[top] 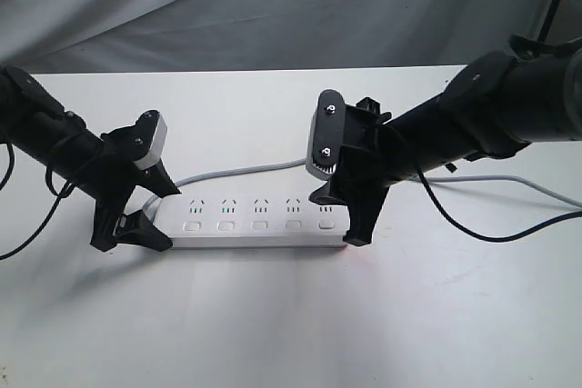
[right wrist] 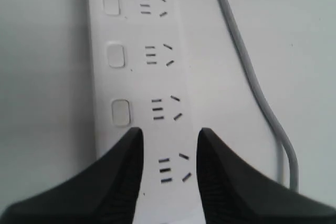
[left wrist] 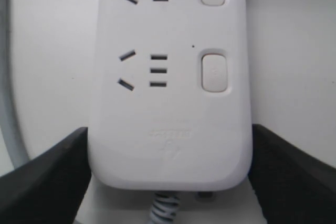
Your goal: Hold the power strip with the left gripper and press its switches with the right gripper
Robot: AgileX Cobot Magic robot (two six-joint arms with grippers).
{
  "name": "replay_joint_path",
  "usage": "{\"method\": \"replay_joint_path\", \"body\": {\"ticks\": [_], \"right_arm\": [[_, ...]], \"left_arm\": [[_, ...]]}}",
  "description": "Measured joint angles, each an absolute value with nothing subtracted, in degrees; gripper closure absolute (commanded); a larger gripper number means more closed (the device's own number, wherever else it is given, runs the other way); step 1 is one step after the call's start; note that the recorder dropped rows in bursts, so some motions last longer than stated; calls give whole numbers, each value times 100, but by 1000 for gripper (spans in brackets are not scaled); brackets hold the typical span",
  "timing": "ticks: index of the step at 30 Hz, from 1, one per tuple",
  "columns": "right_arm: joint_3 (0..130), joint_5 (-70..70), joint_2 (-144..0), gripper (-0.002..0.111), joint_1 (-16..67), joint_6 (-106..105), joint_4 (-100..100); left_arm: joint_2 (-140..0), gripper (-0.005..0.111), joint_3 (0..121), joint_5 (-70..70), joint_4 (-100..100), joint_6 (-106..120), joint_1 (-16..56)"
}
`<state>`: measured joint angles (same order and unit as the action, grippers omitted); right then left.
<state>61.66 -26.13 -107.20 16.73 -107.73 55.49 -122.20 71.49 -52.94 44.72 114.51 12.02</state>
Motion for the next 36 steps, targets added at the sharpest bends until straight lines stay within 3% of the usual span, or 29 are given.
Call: {"method": "replay_joint_path", "body": {"ticks": [36], "right_arm": [[6117,-2368,-11214,75,1638,-10773,5595]], "left_arm": [[-12220,36,7149,-5294,4472,11451,1202]]}}
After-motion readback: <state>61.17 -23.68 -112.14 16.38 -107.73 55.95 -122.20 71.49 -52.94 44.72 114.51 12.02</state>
